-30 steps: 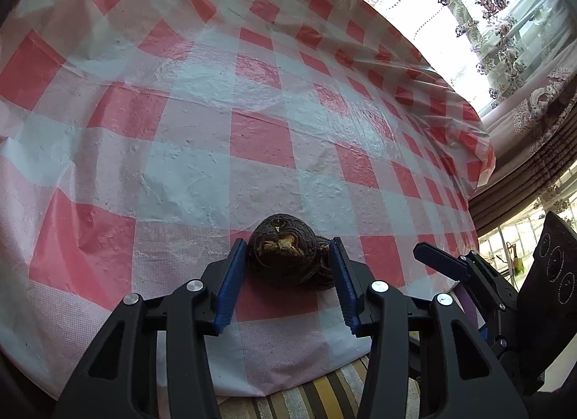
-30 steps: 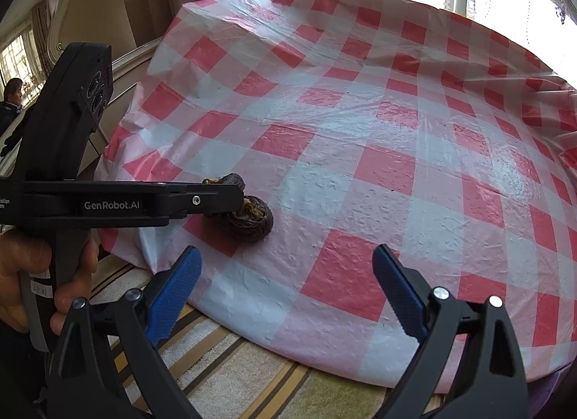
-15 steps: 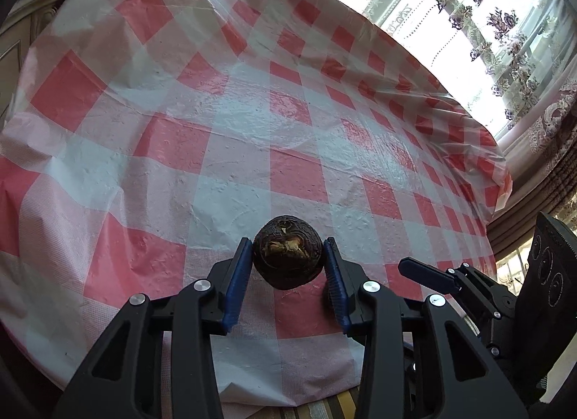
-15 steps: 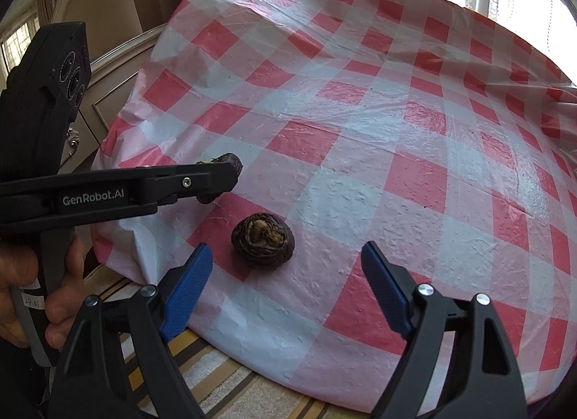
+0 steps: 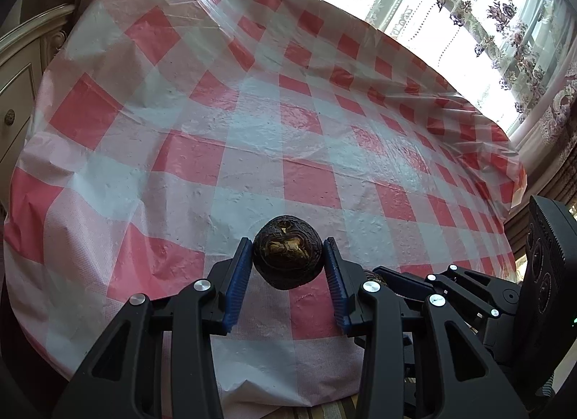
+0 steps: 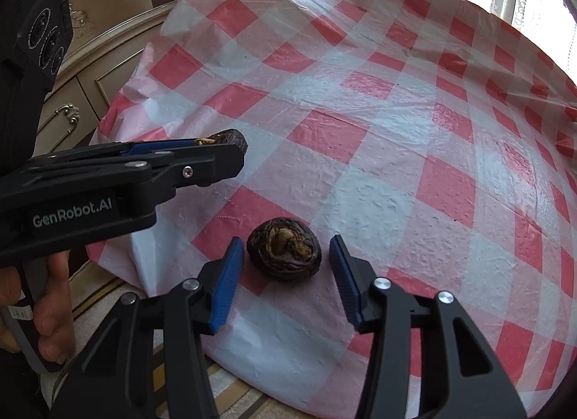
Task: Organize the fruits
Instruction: 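Lift both dark fruits and carry them over the white box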
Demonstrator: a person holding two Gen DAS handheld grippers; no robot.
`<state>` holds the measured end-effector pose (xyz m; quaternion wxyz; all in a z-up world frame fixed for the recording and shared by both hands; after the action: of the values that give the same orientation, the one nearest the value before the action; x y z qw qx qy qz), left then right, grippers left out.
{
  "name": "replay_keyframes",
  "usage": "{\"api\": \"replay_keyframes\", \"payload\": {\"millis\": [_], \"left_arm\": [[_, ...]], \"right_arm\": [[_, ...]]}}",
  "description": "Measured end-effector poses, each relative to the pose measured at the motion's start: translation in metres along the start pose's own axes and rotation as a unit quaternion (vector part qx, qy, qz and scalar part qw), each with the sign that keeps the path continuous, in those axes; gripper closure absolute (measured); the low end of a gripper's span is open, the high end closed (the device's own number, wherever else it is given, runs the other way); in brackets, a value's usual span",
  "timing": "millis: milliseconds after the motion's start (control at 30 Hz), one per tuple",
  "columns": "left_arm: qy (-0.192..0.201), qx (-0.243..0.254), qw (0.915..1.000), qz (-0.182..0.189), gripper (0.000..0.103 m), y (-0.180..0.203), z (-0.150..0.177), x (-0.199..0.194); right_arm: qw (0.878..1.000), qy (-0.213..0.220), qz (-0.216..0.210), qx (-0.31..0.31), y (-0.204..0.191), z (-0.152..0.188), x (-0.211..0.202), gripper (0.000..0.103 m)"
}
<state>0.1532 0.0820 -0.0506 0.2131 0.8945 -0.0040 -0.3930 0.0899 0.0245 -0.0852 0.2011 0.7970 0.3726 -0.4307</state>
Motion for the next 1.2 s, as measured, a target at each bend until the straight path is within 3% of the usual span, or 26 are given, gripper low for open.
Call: {"api": "replay_keyframes", "payload": {"millis": [433, 1200], "left_arm": [[0.008, 0.02, 0.9997, -0.01, 0.065, 0.016, 0.003, -0.011], [0.004, 0.089, 0.996, -0.013, 0.065, 0.082, 0.015, -0.013]], "right_arm": [[1.0, 0.026, 0.015, 0.01, 0.007, 0.004, -0.02, 0.062], [0.99, 0.073, 0.032, 0.12, 0.07, 0.048, -0.086, 0.062]]}}
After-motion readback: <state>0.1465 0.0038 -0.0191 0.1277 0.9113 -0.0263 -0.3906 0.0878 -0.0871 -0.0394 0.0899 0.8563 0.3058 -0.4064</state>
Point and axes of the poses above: each gripper's, at about its wrist camera, not at the fingertips, and x roughly the way its jaws point, y to its right, z to its underside, the point moved 10 cm from there along x, roughly the way its jaws point, and after that the axes turned 3 degrees about -x, right-handed, at the moved point
